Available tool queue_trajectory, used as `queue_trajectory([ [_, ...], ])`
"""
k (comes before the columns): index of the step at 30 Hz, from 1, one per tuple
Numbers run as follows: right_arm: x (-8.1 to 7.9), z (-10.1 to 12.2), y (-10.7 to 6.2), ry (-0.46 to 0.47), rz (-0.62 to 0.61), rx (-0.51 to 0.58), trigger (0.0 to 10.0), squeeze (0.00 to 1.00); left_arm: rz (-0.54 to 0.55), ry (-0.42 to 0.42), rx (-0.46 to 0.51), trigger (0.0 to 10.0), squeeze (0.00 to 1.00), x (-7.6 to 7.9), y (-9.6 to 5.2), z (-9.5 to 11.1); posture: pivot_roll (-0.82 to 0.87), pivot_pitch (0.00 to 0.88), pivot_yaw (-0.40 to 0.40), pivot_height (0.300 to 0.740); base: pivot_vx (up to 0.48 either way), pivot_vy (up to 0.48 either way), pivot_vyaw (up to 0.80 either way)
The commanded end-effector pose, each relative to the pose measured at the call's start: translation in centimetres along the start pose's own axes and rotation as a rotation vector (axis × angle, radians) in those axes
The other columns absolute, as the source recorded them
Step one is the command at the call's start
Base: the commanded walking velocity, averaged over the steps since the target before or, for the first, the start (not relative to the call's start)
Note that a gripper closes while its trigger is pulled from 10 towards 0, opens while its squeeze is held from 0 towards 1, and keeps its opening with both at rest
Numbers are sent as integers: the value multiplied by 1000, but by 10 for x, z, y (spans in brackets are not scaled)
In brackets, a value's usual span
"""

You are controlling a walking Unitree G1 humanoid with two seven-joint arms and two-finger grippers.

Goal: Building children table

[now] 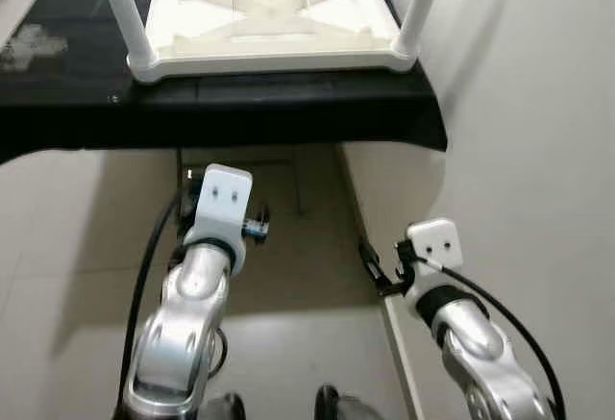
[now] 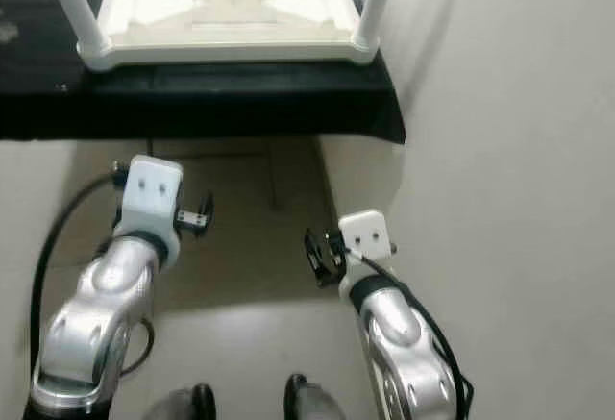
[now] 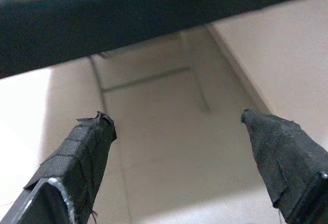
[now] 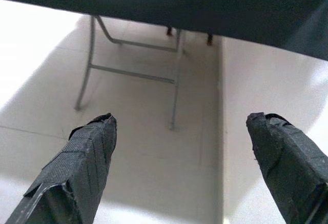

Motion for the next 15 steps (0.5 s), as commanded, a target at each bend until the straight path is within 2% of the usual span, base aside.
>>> queue_trajectory([
  [1,2,-8,-2,-3,-17,-20,10000,0,8,14,5,10000,0,0,-8,-5,46,202,-77,740,0,0,0],
  [2,2,-10,2,0,-25,-12,10000,0,17,25,-23,10000,0,1,-23,-28,53,178,-76,740,0,0,0],
  [4,2,-10,2,0,-25,-12,10000,0,17,25,-23,10000,0,1,-23,-28,53,178,-76,740,0,0,0],
  [8,-1,-12,4,17,-32,6,10000,0,-10,-6,-27,10000,0,8,-40,-45,59,145,-70,740,0,0,0],
  [12,-7,-14,5,25,-20,13,10000,0,-31,-18,-31,10000,0,13,-47,-51,63,121,-61,740,0,0,0],
  [14,-13,-16,4,42,-6,13,10000,0,-63,-24,-25,10000,0,21,-51,-54,66,105,-61,740,0,0,0],
  [15,-19,-18,4,43,5,19,10000,0,-104,-37,-12,10000,0,30,-56,-58,67,81,-53,740,0,0,0],
])
Point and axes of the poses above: a point about 5 cm out from each wrist's last joint towards the gripper, its own y axis pointing out of the wrist towards the gripper, its own z axis along the axis of the wrist's last joint, x = y × z, the point moved 5 cm from there along y, pointing out of the wrist towards the gripper, and after that the axes turned 9 degrees about y, right-handed, at the moved point
